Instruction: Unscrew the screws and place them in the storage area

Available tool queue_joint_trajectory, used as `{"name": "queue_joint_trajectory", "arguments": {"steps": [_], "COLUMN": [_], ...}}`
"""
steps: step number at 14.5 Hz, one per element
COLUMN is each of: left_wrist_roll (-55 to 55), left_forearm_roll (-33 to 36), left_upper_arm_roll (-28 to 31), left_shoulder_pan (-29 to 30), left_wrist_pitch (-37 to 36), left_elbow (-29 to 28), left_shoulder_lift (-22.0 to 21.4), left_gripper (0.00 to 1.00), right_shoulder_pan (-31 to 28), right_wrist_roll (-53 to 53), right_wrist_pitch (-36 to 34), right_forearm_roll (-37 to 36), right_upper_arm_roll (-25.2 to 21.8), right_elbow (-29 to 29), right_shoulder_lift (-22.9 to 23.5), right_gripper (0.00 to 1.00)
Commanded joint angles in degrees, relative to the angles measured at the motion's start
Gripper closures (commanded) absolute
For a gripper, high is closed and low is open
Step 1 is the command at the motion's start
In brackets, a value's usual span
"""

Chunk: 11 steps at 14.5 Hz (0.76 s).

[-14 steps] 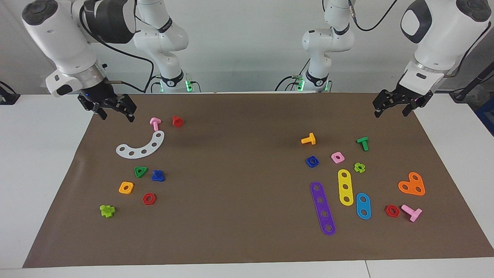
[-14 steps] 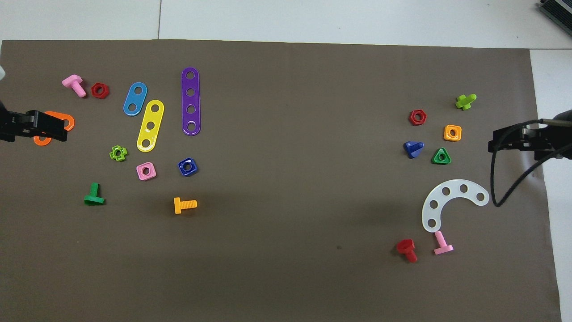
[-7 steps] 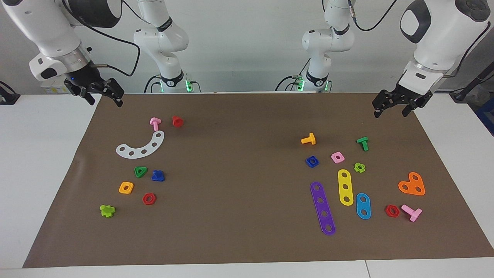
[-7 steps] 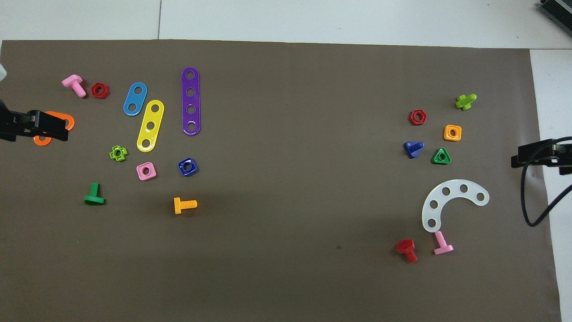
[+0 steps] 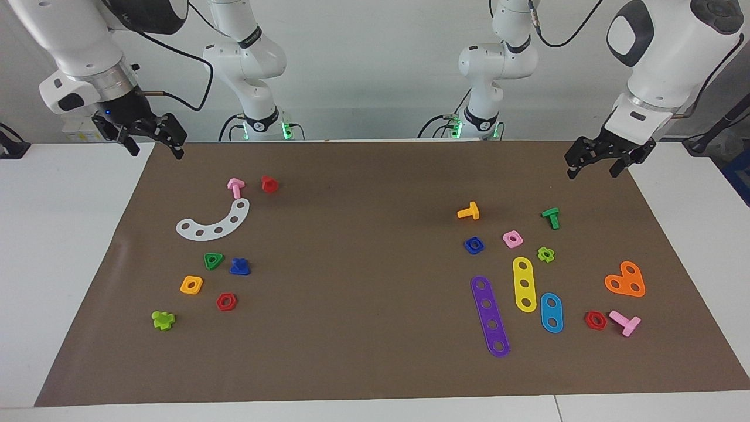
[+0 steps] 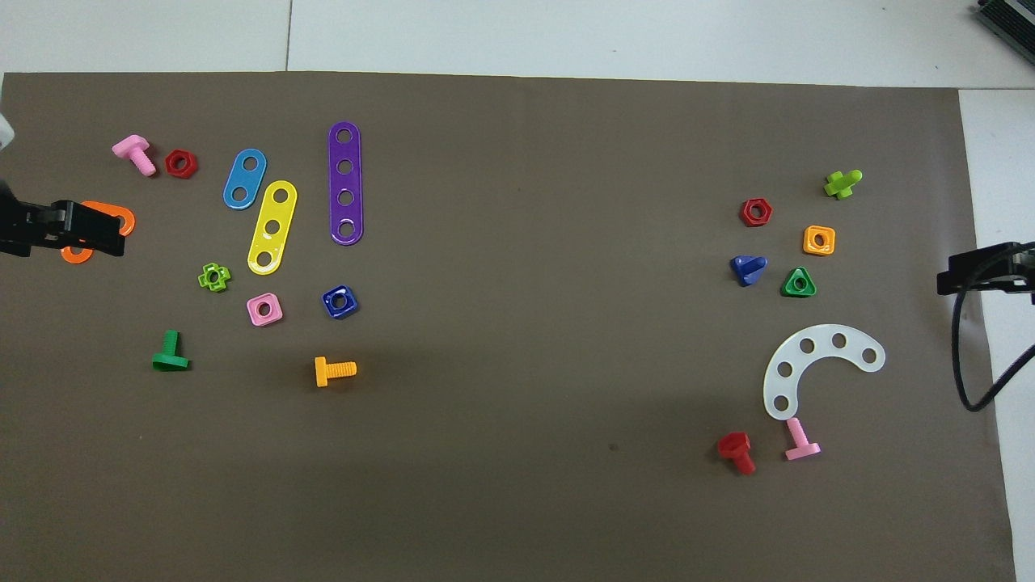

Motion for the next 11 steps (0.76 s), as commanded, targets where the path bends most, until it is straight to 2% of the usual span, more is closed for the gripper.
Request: {"name": "queue_joint_trajectory", "arguments": {"steps": [1, 11], "left_wrist_roll": [0.1, 0.0], "left_forearm_roll": [0.7, 0.7], "left_upper_arm_roll": [0.3, 0.2], "left_shoulder_pan": [-0.7, -0.7], "left_wrist_pitch": [1.4, 1.0], "left_elbow": [-2.7, -2.0], "left_shoulder_lift": [-2.1, -2.0], "left_gripper": [0.00, 0.00], "right_shoulder_pan": [1.0, 0.4], "right_wrist_roll": [-1.1, -0.9], "right_wrist_pitch": [-1.7, -2.6], "right_forearm_roll": [-2.5, 0.2], "right_upper_arm_roll": [0.6, 0.4], "right_elbow": [4.1, 4.6], "right_shoulder_lift": [1.4, 2.2], "right_gripper": [0.00, 0.00]}}
